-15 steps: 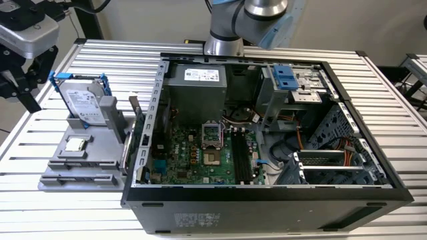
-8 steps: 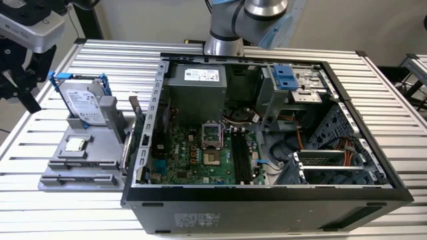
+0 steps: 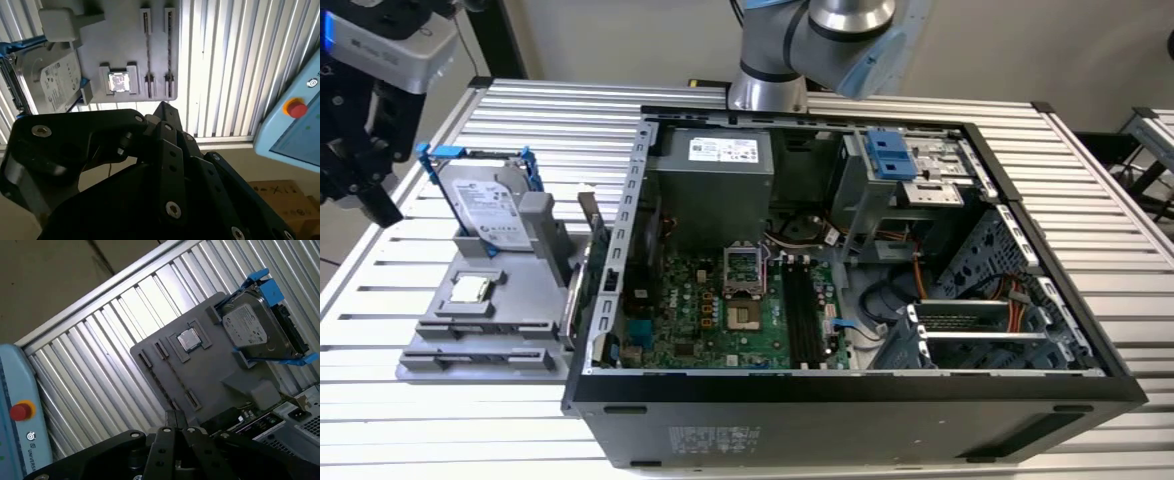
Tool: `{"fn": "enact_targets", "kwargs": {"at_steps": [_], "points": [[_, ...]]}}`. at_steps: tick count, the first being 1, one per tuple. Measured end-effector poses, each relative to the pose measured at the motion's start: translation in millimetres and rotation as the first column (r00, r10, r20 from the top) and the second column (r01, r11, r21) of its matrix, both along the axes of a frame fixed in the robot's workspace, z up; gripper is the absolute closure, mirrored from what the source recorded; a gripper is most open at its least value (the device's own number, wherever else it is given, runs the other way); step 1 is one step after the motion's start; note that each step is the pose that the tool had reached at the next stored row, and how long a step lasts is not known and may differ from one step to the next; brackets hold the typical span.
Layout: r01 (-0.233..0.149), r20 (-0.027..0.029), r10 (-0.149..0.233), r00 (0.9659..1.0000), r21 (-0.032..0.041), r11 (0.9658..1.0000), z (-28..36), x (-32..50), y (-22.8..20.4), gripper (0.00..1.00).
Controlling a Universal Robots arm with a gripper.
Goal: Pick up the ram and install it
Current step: 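Pick up the ram and move it above insertion slot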
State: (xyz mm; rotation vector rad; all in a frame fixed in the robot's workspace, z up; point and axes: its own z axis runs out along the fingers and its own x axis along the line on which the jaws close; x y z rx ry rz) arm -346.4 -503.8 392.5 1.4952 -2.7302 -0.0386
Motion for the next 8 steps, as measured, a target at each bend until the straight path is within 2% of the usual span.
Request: {"fn": "enact_targets", "kwargs": {"at_steps": [4, 8], "points": [[-0.068, 0.0, 0.068, 0.9977, 0.0, 0.9977, 0.0, 0.0, 0.0, 1.0], [-0.125, -0.0001, 0.125, 0.9921, 0.0, 0.9921, 0.0, 0.0, 0.0, 1.0]]}}
